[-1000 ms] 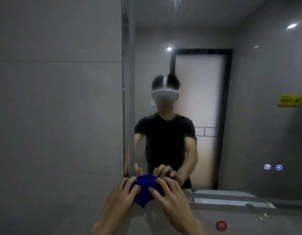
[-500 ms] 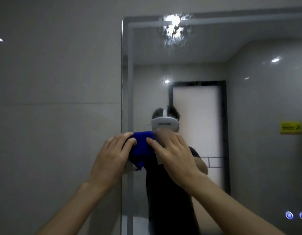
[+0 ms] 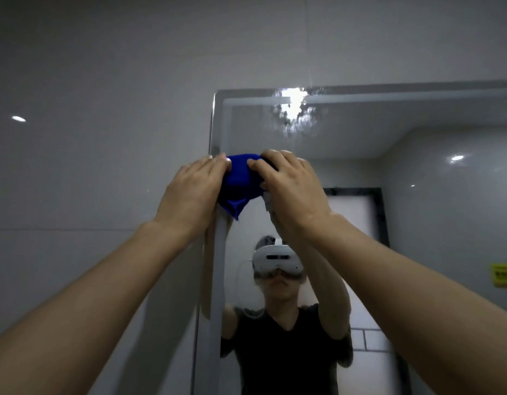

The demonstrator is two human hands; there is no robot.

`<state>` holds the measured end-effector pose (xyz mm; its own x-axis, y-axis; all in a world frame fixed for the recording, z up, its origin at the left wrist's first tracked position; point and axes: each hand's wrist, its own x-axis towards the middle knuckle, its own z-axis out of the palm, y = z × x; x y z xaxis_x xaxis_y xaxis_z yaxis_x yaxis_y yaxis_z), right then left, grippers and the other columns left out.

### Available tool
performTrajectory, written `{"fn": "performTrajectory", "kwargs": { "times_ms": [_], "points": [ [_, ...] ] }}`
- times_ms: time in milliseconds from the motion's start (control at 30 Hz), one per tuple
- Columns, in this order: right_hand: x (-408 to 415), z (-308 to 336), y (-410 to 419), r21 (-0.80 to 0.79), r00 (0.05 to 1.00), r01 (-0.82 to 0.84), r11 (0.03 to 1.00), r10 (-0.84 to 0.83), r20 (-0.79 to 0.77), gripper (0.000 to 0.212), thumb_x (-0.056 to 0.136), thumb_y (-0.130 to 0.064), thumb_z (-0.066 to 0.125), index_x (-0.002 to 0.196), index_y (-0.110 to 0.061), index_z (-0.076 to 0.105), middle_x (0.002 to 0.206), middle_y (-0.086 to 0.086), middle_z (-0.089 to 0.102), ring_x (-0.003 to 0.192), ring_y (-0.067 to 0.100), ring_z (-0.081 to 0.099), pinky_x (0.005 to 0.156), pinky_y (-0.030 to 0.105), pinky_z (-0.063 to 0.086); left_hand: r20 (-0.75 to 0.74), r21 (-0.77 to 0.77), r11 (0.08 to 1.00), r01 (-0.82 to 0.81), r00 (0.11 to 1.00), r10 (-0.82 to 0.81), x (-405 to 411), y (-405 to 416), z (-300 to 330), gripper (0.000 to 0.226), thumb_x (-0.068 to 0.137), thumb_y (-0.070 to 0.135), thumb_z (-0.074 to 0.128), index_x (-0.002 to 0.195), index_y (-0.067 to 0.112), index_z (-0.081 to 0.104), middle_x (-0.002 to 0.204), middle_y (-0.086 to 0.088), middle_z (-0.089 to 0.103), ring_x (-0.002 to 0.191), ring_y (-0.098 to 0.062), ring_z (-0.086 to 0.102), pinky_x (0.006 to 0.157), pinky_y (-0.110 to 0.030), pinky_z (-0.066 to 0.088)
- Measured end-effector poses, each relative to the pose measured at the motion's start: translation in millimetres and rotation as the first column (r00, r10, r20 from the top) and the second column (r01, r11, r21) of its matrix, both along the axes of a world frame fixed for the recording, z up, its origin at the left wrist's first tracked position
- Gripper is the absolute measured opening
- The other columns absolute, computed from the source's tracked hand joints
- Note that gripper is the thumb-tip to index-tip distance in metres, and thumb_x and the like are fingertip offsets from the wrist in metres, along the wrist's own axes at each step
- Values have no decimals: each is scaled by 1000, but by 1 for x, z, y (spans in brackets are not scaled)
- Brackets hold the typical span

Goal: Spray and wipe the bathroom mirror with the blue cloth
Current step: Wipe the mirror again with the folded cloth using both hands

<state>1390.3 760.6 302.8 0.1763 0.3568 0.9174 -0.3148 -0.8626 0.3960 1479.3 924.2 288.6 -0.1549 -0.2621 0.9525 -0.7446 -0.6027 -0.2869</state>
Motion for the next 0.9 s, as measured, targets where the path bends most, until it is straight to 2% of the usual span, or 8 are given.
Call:
{"fn": "performTrajectory", "kwargs": {
  "times_ms": [100,267,333,433,533,633,733,900],
  "points": [
    [5,31,3,-12,1000,-1,1000,2,26,48,84,-9,71,130,-15,59,128,11,61,117,33,56,99,46,46,-6,-56,998,26,1000,-27,3,-4,26,52,78,-3,69,125,6,50,120,-17,62,108,-34,58,93,-42,45],
    [-1,73,4,-31,1000,11,999,-11,16,47,94,-7,58,139,-15,52,132,10,57,123,31,51,101,40,42,-3,-79,997,9,1000,-10,10,-7,63,48,78,-4,66,119,10,47,112,-16,60,97,-35,56,71,-37,38],
    [0,87,7,-15,1000,-5,1000,5,-1,49,93,-3,57,141,-14,51,134,11,56,123,31,51,101,40,43,-13,-111,994,-5,1000,4,10,-9,77,47,78,-5,64,119,9,46,112,-17,58,97,-36,55,70,-37,34],
    [2,108,9,5,1000,-2,1000,2,-16,60,88,0,60,144,-17,48,132,11,56,123,30,51,98,45,46,-18,-140,990,-9,1000,7,10,-13,95,48,79,-6,61,121,7,43,112,-19,58,97,-37,55,71,-42,41],
    [2,128,10,24,1000,9,1000,-9,-24,64,90,-1,55,149,-21,43,132,11,55,126,30,48,96,45,46,-33,-119,991,-52,998,48,12,-14,115,60,77,-7,64,128,9,37,114,-20,56,98,-40,56,70,-42,39],
    [0,138,6,8,999,36,999,-35,-22,65,95,-6,52,153,-27,34,133,12,51,128,31,45,91,42,44,-32,-82,991,-103,994,101,10,-15,133,70,76,-6,65,136,11,34,121,-21,54,107,-42,54,76,-45,39],
    [-1,140,1,12,1000,30,999,-30,-6,63,97,-7,53,153,-29,35,142,13,48,134,32,42,99,44,45,1,-82,988,-135,991,135,9,-18,138,64,78,-6,63,136,9,40,127,-20,52,114,-40,50,90,-47,41],
    [-10,146,-9,13,1000,25,1000,-25,-15,59,94,-4,54,146,-28,45,122,9,55,117,31,51,87,48,51,29,-70,987,-144,989,146,-3,-27,132,67,83,-9,58,144,5,33,140,-21,45,125,-39,44,102,-47,36]
  ]
}}
